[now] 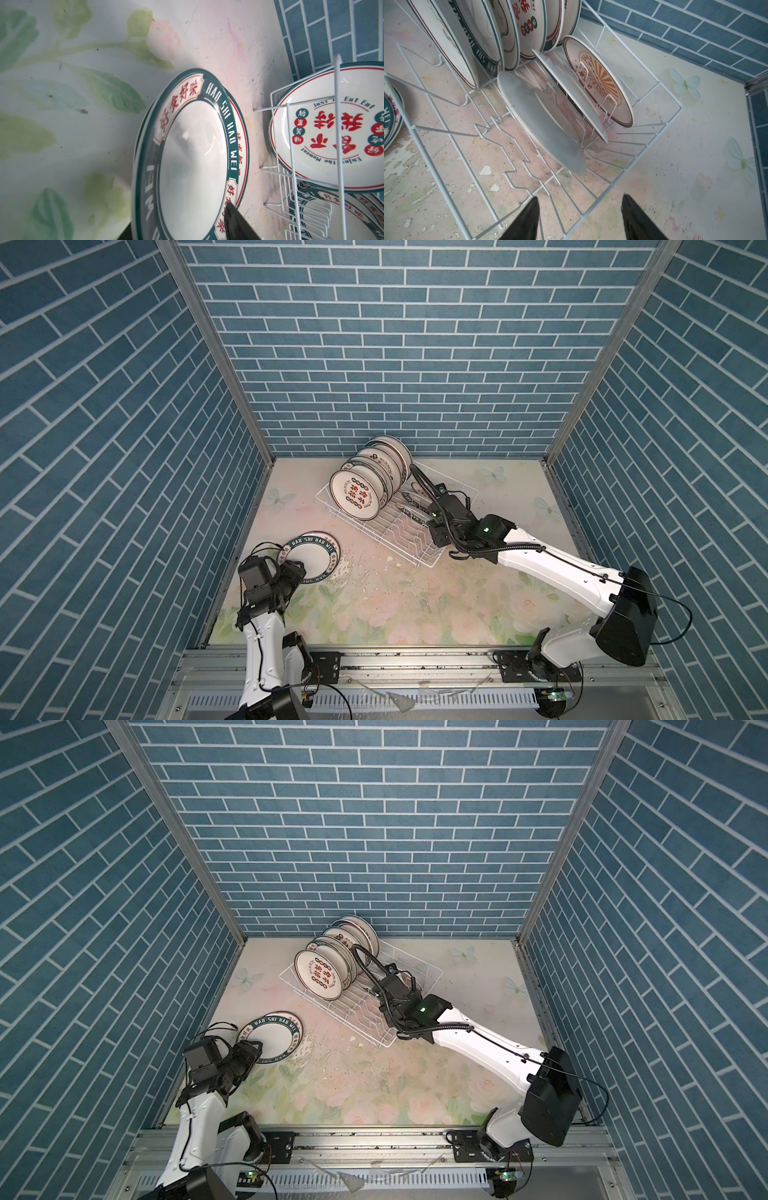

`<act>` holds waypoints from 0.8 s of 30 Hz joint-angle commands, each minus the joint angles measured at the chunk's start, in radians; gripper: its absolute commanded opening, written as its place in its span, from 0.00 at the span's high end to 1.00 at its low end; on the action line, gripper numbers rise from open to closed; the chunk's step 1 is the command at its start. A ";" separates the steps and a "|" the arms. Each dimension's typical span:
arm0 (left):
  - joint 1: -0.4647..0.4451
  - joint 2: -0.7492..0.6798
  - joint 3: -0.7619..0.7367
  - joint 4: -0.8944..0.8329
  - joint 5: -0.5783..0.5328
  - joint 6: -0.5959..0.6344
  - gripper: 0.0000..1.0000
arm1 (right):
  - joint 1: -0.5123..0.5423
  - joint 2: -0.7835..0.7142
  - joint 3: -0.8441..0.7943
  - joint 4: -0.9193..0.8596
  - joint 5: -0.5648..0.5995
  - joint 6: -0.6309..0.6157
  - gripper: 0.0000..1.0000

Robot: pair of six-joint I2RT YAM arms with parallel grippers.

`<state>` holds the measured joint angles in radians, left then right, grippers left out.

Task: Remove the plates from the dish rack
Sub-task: 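Set the green-rimmed plate on the table plate and open the left gripper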

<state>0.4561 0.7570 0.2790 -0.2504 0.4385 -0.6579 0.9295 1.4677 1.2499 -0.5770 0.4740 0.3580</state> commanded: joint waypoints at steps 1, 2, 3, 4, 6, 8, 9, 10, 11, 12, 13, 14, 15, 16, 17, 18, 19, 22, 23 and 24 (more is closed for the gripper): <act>0.005 0.008 0.007 -0.014 0.003 0.018 0.38 | 0.002 0.008 0.011 -0.024 0.015 -0.032 0.36; 0.004 0.011 0.008 -0.014 0.003 0.019 0.37 | 0.002 0.008 0.010 -0.025 0.014 -0.031 0.36; 0.005 0.021 0.012 -0.016 0.001 0.020 0.35 | 0.002 0.009 0.009 -0.024 0.014 -0.034 0.36; 0.005 0.031 0.015 -0.018 0.002 0.023 0.33 | 0.002 0.009 0.008 -0.025 0.014 -0.035 0.36; 0.005 0.052 0.024 -0.015 0.017 0.032 0.29 | 0.002 0.009 0.006 -0.027 0.014 -0.039 0.36; 0.004 0.074 0.028 -0.008 0.023 0.032 0.27 | 0.004 0.011 0.006 -0.030 0.014 -0.042 0.36; 0.003 0.087 0.029 -0.007 0.026 0.031 0.23 | 0.002 0.010 0.006 -0.032 0.012 -0.042 0.36; 0.003 0.096 0.032 -0.006 0.026 0.032 0.13 | 0.002 0.011 0.006 -0.033 0.012 -0.044 0.36; 0.004 0.105 0.033 -0.005 0.027 0.033 0.11 | 0.000 0.010 0.006 -0.032 0.012 -0.045 0.36; 0.002 0.111 0.034 -0.002 0.027 0.033 0.10 | 0.002 0.012 0.006 -0.031 0.012 -0.046 0.36; 0.001 0.114 0.035 0.000 0.026 0.032 0.08 | 0.001 0.014 0.008 -0.031 0.011 -0.048 0.36; 0.000 0.116 0.034 0.000 0.026 0.032 0.01 | 0.001 0.016 0.011 -0.032 0.011 -0.051 0.36; 0.000 0.119 0.036 0.003 0.027 0.034 0.01 | 0.001 0.021 0.014 -0.034 0.010 -0.053 0.36; -0.002 0.120 0.037 0.005 0.029 0.035 0.01 | -0.002 0.025 0.017 -0.035 0.008 -0.056 0.36; -0.003 0.120 0.038 0.006 0.030 0.036 0.01 | -0.001 0.028 0.018 -0.034 0.005 -0.057 0.36; -0.004 0.120 0.037 0.008 0.031 0.035 0.01 | -0.004 0.033 0.020 -0.034 0.005 -0.060 0.36; -0.006 0.117 0.034 0.021 0.040 0.037 0.01 | -0.005 0.038 0.021 -0.036 0.003 -0.063 0.36; -0.010 0.104 0.029 0.065 0.071 0.039 0.01 | -0.013 0.048 0.025 -0.028 -0.002 -0.069 0.36; -0.013 0.100 0.024 0.087 0.088 0.035 0.01 | -0.016 0.049 0.023 -0.024 -0.007 -0.072 0.36; -0.013 0.096 0.022 0.100 0.094 0.030 0.01 | -0.021 0.050 0.024 -0.020 -0.011 -0.075 0.36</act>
<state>0.4484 0.8688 0.2928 -0.2138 0.4923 -0.6357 0.9184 1.5108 1.2499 -0.5846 0.4667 0.3214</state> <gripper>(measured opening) 0.993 0.639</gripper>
